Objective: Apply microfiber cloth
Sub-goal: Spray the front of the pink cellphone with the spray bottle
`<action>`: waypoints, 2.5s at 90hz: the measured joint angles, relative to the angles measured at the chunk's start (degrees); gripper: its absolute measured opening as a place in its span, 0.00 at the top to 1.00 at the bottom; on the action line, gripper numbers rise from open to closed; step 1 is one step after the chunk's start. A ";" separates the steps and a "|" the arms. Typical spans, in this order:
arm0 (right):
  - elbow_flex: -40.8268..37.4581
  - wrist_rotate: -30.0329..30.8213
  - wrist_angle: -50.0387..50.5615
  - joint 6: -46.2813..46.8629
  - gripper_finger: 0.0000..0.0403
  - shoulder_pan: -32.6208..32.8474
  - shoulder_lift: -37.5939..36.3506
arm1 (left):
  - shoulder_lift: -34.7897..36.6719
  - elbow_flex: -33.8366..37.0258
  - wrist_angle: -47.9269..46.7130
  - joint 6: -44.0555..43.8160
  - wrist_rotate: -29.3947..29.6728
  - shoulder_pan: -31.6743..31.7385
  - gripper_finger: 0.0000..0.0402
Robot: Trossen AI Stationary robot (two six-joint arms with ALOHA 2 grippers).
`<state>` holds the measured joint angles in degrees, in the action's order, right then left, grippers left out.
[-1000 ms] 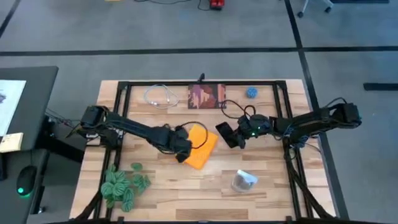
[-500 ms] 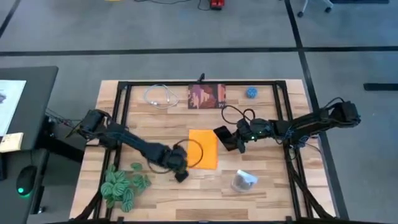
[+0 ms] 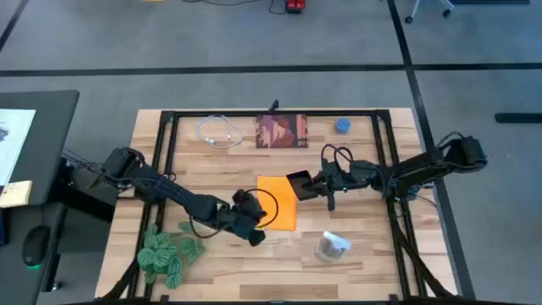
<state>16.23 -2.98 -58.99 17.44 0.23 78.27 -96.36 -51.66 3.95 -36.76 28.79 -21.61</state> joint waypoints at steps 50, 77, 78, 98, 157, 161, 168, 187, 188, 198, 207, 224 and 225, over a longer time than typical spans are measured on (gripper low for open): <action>10.57 -4.49 -30.79 -3.43 0.97 1.19 33.11 | -0.02 25.19 60.48 21.47 -1.92 2.02 0.72; 15.39 1.69 -14.23 -22.12 0.97 4.89 34.98 | 0.00 24.40 55.43 18.01 -1.98 0.84 0.71; 15.40 1.70 -14.05 -22.63 0.97 4.97 34.89 | 0.00 24.40 55.45 18.10 -1.98 0.81 0.71; 15.82 8.18 -11.63 -30.88 0.97 8.48 32.40 | 0.00 24.40 56.59 17.82 -2.56 0.55 0.72; 16.47 17.89 -6.64 -31.68 0.97 9.75 32.42 | 0.65 24.40 57.62 23.19 -1.45 -3.97 0.72; 16.41 17.86 -6.78 -31.35 0.97 9.40 32.38 | 1.17 24.40 57.96 23.52 -0.92 -4.25 0.72; 16.29 17.88 -8.22 -31.09 0.97 9.22 32.29 | 2.95 24.40 57.85 24.71 0.09 -4.78 0.72; 16.28 18.22 -16.72 -24.77 0.97 7.85 32.18 | 11.64 24.40 50.55 27.99 4.32 -6.31 0.72; 16.28 18.15 -16.77 -24.03 0.97 7.68 32.18 | 12.19 24.40 49.69 27.79 4.60 -6.32 0.72; 16.26 15.50 -18.65 -16.91 0.96 5.56 32.13 | 16.95 24.40 40.01 22.80 6.26 -6.05 0.72; 16.28 6.51 -20.99 -10.19 0.96 2.74 31.54 | 18.30 24.40 34.47 18.69 6.65 -5.21 0.72; 16.28 -3.91 -24.56 0.49 0.96 -1.60 31.10 | 15.06 24.40 33.16 17.55 5.23 -2.50 0.70; 16.28 -3.91 -24.55 0.66 0.96 -1.74 31.09 | 14.74 24.40 33.34 17.54 5.23 -2.26 0.70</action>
<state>32.51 -6.90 -83.53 18.11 -1.51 109.36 -81.62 -27.27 37.29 -19.22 34.02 -23.86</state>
